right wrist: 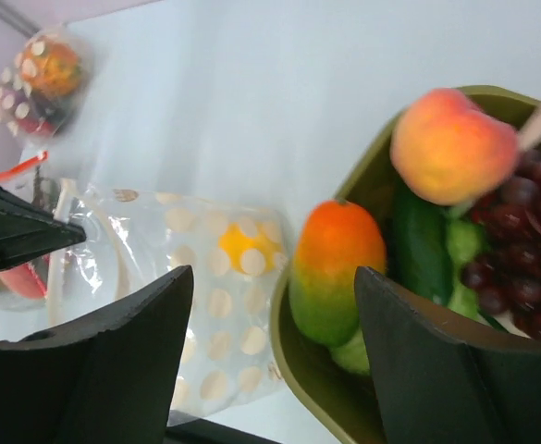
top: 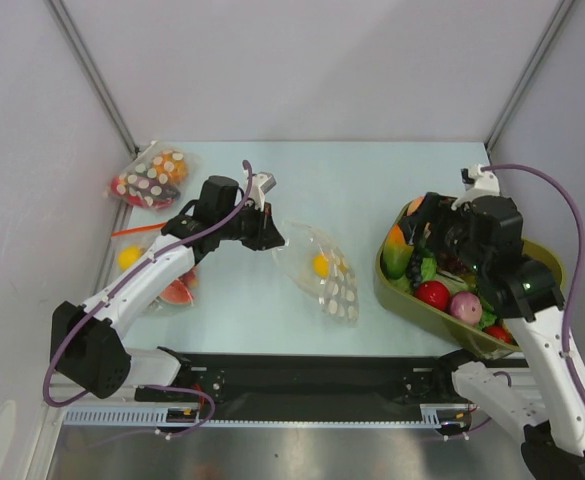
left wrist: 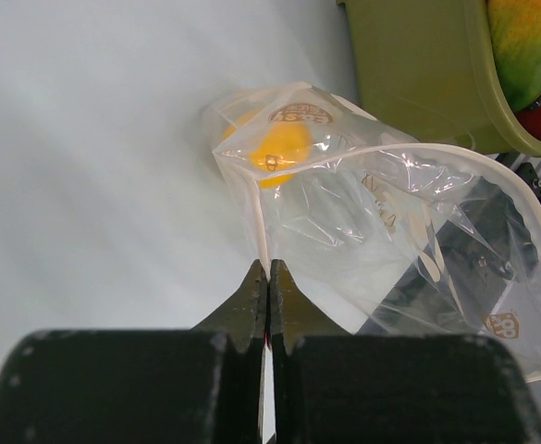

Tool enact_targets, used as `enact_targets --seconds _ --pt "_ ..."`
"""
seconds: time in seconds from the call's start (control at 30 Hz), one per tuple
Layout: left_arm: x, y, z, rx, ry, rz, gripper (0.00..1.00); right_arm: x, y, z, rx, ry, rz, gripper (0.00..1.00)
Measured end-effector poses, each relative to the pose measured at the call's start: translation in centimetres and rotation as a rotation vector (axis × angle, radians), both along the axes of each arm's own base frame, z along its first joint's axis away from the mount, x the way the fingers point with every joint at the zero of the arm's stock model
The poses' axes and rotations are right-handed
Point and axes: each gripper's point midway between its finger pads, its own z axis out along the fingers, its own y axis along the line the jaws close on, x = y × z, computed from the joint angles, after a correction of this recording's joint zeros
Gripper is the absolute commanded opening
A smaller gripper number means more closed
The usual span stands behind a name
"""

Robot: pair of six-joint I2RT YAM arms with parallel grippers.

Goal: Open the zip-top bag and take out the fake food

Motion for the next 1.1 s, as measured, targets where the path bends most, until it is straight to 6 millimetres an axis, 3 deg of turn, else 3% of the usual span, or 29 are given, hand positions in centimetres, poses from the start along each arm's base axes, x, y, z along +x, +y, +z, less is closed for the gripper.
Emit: enact_targets --seconds 0.1,0.2,0.37,0.53,0.67,0.83,1.1 --pt "0.0 0.0 0.0 0.000 0.000 0.000 0.00 1.3 2.5 -0.6 0.009 0.023 0.092 0.72" --pt "0.0 0.0 0.0 0.000 0.000 0.000 0.00 2.0 7.4 -1.8 -0.008 0.044 0.247 0.71" --pt "0.0 0.0 0.0 0.000 0.000 0.000 0.00 -0.4 17.5 -4.4 -0.076 0.074 0.578 0.65" --pt "0.0 0.0 0.0 0.000 0.001 0.000 0.00 -2.5 23.2 -4.5 -0.117 0.033 0.761 0.59" --pt "0.0 0.0 0.0 0.000 0.001 0.000 0.00 -1.8 24.4 -6.1 -0.151 0.053 0.778 0.57" --pt "0.0 0.0 0.0 0.000 0.001 -0.001 0.00 -0.2 24.8 -10.8 -0.243 0.147 0.749 0.52" --pt "-0.2 -0.1 0.0 -0.007 0.005 -0.011 0.00 2.9 21.2 -17.4 -0.419 0.257 0.583 0.52"
